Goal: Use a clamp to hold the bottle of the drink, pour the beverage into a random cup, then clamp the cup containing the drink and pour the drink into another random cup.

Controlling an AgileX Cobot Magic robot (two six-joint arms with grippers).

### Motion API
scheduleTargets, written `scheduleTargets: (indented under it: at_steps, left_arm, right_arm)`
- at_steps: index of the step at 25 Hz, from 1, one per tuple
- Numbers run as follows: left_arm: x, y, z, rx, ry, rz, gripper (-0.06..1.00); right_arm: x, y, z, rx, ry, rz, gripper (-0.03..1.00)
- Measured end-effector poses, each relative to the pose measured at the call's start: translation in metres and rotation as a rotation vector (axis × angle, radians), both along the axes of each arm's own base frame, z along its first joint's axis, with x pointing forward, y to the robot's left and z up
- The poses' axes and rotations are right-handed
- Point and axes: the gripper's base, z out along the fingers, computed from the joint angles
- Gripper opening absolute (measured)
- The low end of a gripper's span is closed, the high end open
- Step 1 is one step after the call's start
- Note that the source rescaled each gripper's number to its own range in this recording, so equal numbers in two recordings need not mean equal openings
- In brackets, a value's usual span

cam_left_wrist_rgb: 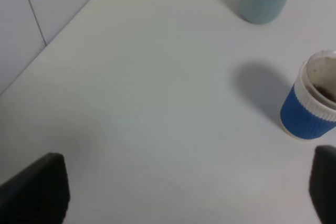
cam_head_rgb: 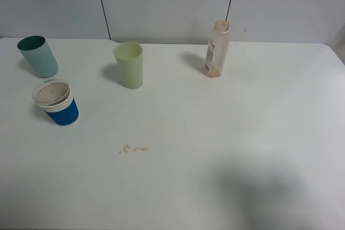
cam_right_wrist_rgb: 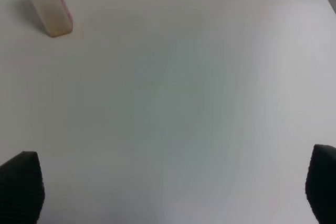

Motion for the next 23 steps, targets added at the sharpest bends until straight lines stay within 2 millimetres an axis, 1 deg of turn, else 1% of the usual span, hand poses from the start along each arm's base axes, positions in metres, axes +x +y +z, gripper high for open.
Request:
scheduleTargets:
  at_steps: [3,9,20,23]
  left_arm:
    - [0.0001,0.0002,0.0003,0.002,-0.003,0.002,0.71]
    - [0.0044,0.0046,-0.0028,0.060,-0.011,0.011,0.71]
    - [0.0047,0.0042,-0.0026,0.068,-0.011,-0.001,0.71]
    - [0.0057,0.0034,-0.0023,0.082,-0.012,-0.077,0.71]
  right_arm:
    - [0.0000,0.0000,0.0000,0.000,0.000,0.000,1.00]
    - [0.0000,0.0000,0.0000,0.000,0.000,0.000,1.00]
    - [0.0000,0.0000,0.0000,0.000,0.000,0.000,1.00]
    - [0.0000,0.0000,0.0000,0.000,0.000,0.000,1.00]
